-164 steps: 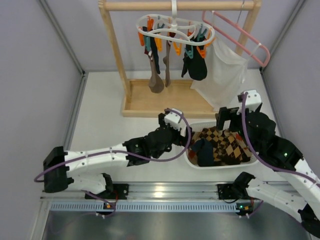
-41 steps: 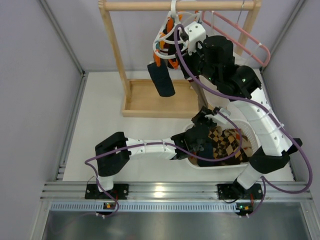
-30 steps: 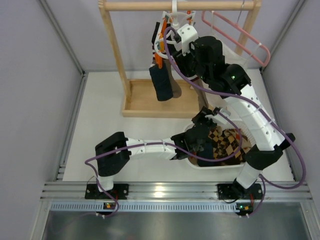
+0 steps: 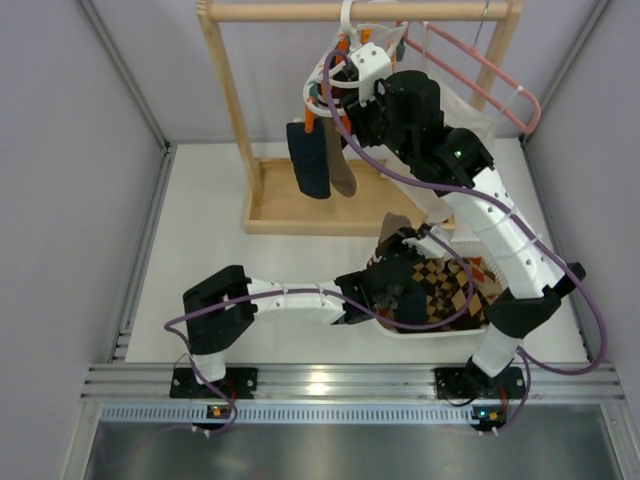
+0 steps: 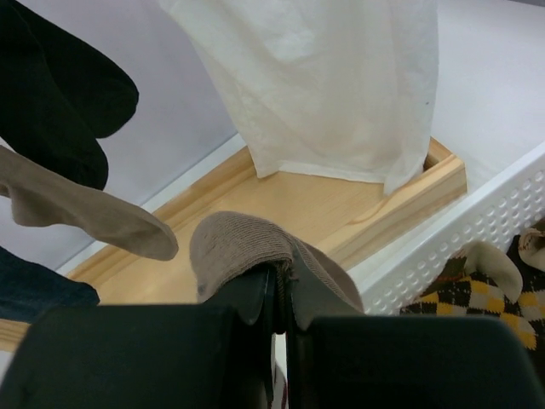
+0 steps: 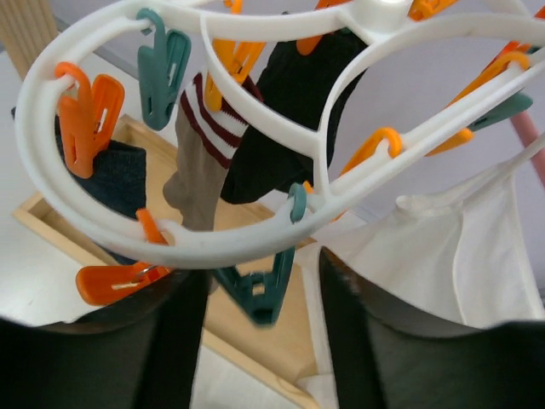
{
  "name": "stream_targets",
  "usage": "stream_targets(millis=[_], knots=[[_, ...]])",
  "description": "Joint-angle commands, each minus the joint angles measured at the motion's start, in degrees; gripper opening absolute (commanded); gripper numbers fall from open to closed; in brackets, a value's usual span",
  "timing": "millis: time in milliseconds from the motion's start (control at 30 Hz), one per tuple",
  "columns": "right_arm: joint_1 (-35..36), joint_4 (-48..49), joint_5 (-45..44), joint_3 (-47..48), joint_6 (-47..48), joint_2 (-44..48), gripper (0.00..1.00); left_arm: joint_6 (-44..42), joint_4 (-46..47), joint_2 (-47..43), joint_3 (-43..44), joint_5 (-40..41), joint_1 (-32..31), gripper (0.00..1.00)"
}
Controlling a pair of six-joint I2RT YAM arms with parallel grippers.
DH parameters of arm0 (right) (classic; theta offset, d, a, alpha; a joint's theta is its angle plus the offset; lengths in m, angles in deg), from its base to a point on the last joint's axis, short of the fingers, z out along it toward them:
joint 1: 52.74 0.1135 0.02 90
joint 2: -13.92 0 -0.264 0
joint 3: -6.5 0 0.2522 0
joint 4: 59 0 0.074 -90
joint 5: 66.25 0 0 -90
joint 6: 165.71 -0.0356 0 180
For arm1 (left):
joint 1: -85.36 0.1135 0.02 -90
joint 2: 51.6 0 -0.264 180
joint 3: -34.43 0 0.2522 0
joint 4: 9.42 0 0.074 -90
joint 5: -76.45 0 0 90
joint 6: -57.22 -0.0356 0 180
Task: Remove the socks clipped to the hanger
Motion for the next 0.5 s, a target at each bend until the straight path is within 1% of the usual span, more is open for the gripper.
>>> stream_targets(millis=[0, 133, 267, 333, 367, 433, 467], knots=[[-0.3, 4.0, 2.7, -2.3, -2.7, 4.9, 0.55, 6.1, -1.7, -7.7, -2.2, -2.6, -0.2, 0.0], [-0.3, 5.0, 3.4, -8.0, -4.2, 9.6, 0.66, 12.3, -4.6, -14.4, -5.6, -6.3, -0.2, 0.0], [-0.3, 5.1, 3.5, -13.4, -5.4, 16.5, 0.72, 19.9, -7.6, -19.3, -9.7, -11.3, -0.3, 0.0], [-0.3, 4.4, 3.1, -15.9, -6.6, 19.4, 0.76, 22.6, -9.0, -21.5, -11.1, -14.9, -0.3, 0.0], [-0.3, 4.5, 2.8, -19.3, -7.1, 22.9, 0.78, 24.4, -10.3, -22.6, -12.5, -16.8, -0.3, 0.0], [-0.2, 4.6, 2.0, -24.9, -8.4, 26.7, 0.82, 27.0, -11.6, -25.0, -13.4, -23.2, -0.3, 0.0], [-0.3, 4.6, 1.3, -26.6, -8.9, 30.5, 0.83, 28.6, -13.0, -25.6, -13.8, -25.5, -0.3, 0.0]])
